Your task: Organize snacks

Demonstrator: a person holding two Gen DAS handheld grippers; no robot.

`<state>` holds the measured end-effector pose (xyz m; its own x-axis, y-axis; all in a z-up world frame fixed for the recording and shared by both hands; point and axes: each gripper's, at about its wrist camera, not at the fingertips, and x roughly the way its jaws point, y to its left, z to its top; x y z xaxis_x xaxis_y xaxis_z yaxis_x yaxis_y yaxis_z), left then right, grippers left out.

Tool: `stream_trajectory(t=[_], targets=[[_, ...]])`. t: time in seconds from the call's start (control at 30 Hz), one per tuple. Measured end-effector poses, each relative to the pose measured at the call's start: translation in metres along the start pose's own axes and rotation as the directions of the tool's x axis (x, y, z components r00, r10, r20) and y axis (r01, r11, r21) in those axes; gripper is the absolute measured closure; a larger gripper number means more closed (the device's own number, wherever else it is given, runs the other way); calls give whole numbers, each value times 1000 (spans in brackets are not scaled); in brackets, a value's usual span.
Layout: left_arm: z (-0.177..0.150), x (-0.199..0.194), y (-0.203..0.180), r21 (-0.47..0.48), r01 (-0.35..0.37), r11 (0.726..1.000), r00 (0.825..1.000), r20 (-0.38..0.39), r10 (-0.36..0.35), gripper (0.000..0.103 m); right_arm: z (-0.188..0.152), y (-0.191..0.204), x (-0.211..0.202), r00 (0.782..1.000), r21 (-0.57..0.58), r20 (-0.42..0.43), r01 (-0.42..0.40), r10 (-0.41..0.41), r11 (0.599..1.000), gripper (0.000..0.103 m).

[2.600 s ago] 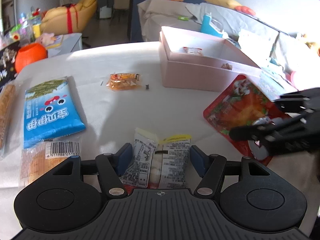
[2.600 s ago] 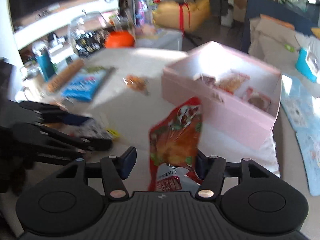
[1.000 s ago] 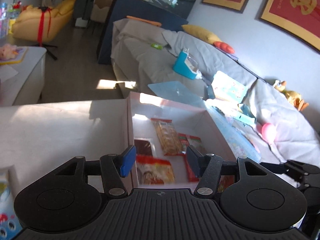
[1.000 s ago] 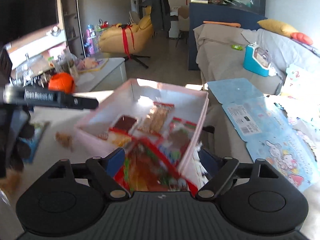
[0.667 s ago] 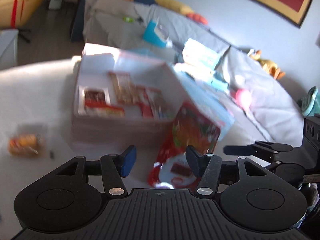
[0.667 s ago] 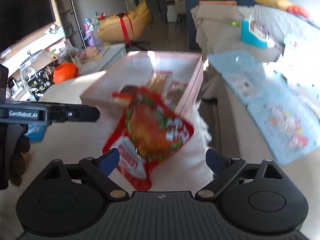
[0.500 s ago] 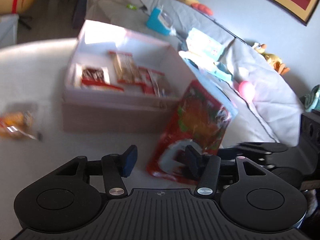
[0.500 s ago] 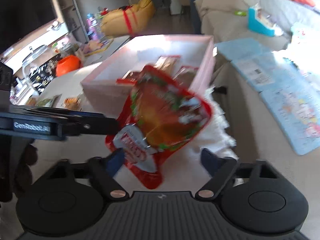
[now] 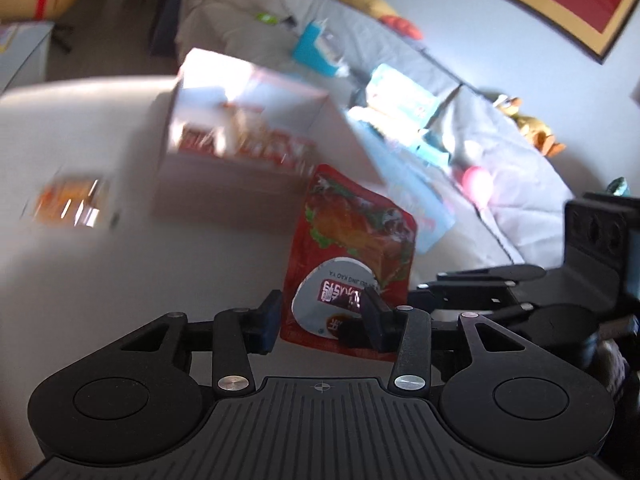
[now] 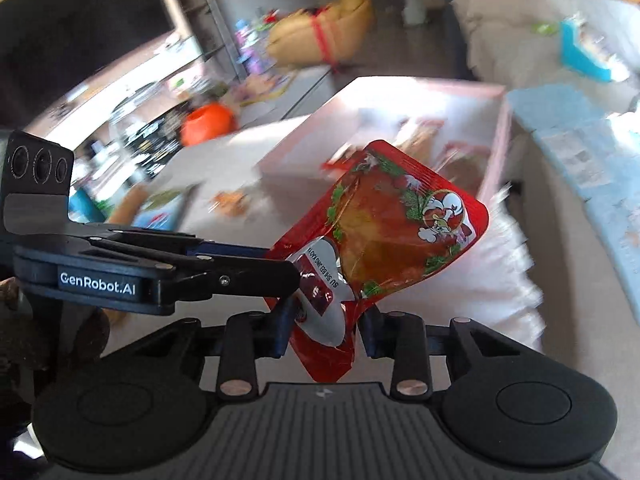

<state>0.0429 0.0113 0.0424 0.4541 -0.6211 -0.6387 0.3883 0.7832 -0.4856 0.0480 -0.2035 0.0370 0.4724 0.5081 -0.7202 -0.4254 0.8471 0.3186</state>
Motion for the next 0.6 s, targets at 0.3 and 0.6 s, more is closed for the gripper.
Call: stream_trajectory(t=[0.3,0.6], targets=[[-3,-13,32,-35,-92,995,995,-32,91,60,-13,12,19,997,-58,-77,20,-24,998,58],[73,2,106,-57,-354,933,923,140,359,60,-15,7,22,991,-38,-36,129,-131,991,17]])
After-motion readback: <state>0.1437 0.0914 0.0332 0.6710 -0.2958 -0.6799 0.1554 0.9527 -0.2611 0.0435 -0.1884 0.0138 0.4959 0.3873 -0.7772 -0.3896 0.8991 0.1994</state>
